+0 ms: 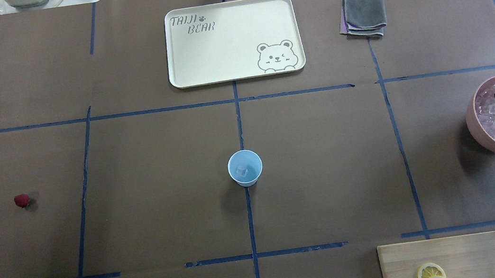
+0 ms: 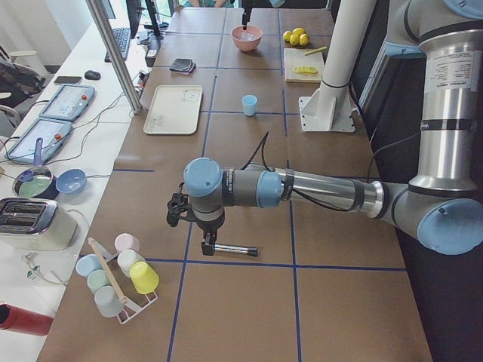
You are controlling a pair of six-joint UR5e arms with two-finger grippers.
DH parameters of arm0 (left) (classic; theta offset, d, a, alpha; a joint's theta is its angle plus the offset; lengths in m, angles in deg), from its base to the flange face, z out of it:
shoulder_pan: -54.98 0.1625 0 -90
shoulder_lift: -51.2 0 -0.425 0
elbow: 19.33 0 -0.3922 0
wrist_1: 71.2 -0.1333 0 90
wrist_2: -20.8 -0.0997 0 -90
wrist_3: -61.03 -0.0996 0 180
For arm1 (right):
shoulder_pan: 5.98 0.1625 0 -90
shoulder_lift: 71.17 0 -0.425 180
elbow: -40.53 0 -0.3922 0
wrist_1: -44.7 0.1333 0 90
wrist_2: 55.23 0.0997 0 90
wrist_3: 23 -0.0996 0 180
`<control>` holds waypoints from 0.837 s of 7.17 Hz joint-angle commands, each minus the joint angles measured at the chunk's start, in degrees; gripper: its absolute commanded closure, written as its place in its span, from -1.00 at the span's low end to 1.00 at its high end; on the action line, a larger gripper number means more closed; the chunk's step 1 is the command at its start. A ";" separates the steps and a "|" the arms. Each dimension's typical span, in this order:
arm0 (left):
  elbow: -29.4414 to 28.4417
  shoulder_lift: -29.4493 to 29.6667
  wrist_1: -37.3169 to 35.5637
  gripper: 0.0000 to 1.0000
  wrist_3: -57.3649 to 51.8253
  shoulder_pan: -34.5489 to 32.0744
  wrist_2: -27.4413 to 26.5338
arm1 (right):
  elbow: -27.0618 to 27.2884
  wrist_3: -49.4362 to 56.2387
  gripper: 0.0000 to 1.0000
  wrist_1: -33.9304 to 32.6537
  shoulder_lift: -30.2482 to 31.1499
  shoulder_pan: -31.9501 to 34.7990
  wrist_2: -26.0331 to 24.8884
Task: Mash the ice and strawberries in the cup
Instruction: 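Lower the right gripper into the bowl and grasp another ice cube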
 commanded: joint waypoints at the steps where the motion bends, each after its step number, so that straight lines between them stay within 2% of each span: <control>1: 0.21 0.00 0.00 -1.00 0.12 0.00 0.00 | -2.21 -0.18 -0.98 1.57 0.17 0.01 1.02; 6: 0.21 0.00 0.00 -1.00 0.12 0.00 0.00 | -3.79 -0.10 -0.90 1.66 -0.19 -4.03 0.58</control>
